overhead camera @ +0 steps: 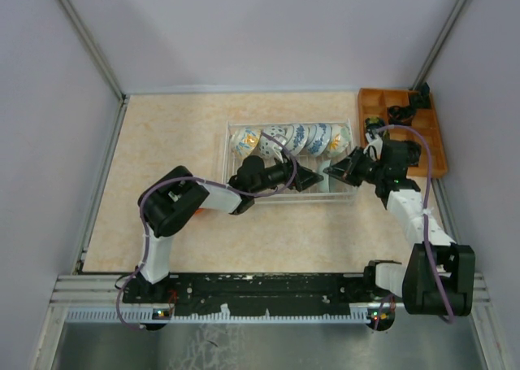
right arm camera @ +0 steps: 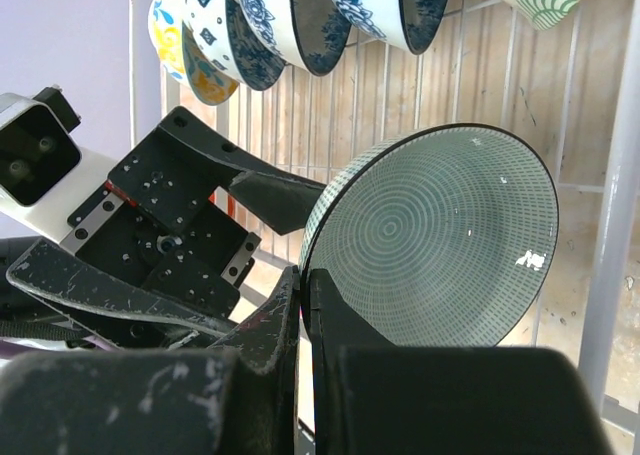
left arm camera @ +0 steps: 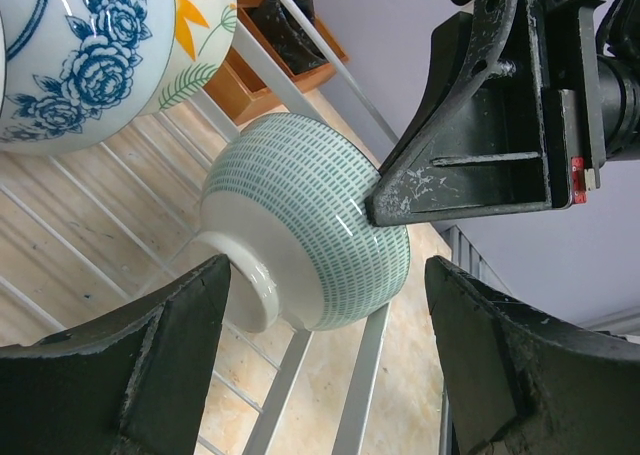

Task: Load the bowls into the dish rack
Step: Adjust the bowl in the dish rack.

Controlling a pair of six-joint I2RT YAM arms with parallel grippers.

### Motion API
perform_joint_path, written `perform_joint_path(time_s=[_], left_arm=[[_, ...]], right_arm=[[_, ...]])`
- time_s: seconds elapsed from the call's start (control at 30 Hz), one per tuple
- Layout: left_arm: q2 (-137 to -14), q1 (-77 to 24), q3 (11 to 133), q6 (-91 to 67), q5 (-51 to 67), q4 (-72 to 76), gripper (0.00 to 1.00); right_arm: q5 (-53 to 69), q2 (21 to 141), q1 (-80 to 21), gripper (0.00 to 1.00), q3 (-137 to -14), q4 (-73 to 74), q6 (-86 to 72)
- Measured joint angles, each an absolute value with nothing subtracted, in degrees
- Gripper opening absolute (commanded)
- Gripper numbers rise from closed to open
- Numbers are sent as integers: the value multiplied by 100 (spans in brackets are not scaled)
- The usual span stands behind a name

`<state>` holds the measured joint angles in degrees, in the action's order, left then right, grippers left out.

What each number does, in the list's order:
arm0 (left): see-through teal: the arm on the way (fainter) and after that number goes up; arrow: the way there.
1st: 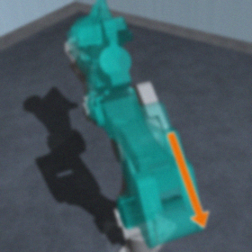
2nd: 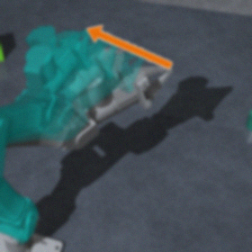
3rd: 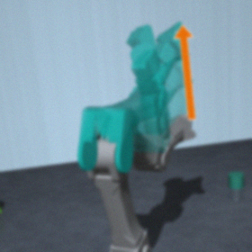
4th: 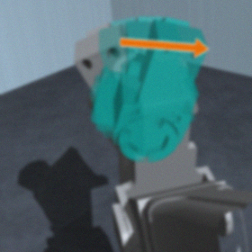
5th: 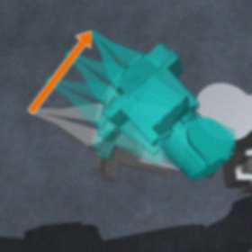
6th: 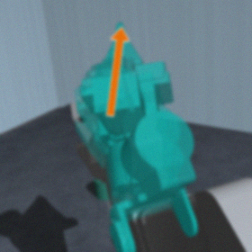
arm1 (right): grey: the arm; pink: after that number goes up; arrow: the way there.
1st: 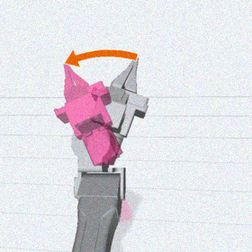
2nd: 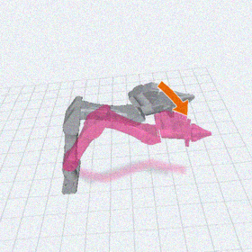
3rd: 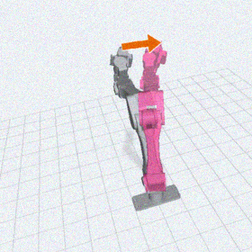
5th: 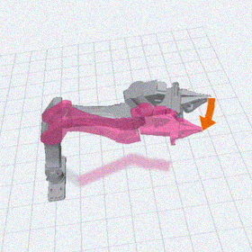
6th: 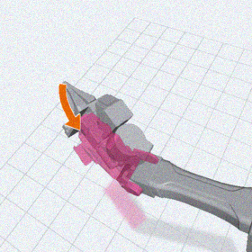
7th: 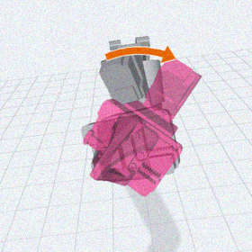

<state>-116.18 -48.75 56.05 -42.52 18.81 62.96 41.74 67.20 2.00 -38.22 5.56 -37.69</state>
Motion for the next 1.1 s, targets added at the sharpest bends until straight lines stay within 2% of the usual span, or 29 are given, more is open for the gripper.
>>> perform_joint_path(time_s=[0.57, 1.1], left_arm=[[-11611, -4915, 5572, -4060, 1758, 6163, 85], [-11596, -4925, 5655, -4066, 1787, 6049, 85]], right_arm=[[4525, 6746, 207, 0, -3527, -82, -4136], [4652, 6733, 318, 0, -3481, -64, -4047]])
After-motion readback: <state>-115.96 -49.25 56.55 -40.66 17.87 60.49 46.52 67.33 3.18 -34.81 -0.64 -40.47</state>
